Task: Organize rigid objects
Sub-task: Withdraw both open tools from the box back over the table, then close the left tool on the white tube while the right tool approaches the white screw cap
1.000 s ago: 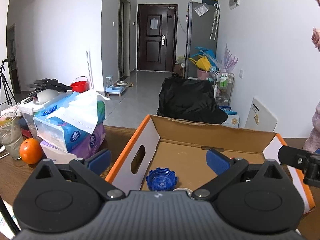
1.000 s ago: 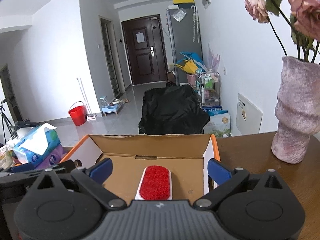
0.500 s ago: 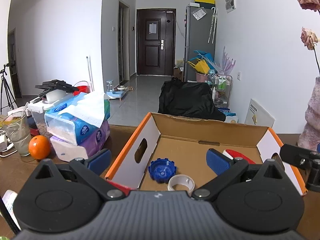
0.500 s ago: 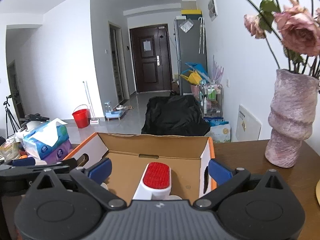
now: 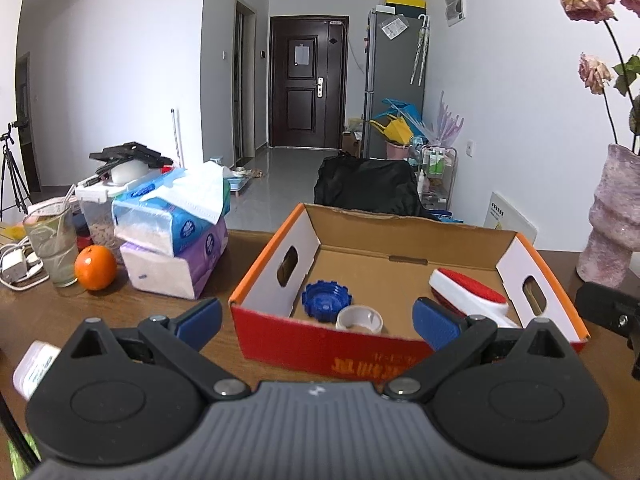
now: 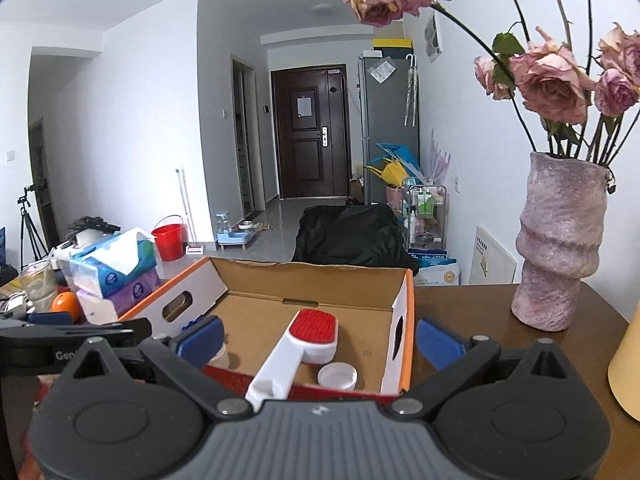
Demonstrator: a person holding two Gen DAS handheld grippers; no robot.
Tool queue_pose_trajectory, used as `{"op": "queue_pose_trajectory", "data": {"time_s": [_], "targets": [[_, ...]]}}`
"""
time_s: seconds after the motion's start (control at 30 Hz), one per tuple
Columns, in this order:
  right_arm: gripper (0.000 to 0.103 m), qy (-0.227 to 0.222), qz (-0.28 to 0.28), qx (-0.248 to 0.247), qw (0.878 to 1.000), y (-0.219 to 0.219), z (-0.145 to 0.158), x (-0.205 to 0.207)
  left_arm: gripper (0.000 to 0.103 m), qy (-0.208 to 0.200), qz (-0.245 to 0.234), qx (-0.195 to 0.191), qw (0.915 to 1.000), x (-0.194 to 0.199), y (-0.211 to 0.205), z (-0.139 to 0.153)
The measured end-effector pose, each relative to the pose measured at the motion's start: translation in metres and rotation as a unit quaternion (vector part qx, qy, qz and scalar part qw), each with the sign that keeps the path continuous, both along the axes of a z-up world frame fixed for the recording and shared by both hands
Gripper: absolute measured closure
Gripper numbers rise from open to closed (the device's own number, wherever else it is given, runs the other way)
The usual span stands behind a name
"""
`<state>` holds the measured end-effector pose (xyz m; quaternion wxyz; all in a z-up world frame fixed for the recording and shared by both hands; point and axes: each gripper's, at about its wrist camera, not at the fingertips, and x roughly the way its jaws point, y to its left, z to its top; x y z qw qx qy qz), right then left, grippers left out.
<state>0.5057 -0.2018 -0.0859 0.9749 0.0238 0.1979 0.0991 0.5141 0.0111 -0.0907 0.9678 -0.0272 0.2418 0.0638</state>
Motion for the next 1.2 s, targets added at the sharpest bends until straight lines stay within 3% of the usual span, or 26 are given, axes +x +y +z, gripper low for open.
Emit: {"op": "queue_pose_trajectory", "data": {"time_s": [1.2], "targets": [[0.0, 0.046, 0.023, -0.024, 0.998, -0.018, -0.052, -0.138, 0.0, 0.05, 0.002, -0.019, 0.9986, -0.139, -0.012, -0.036]]}}
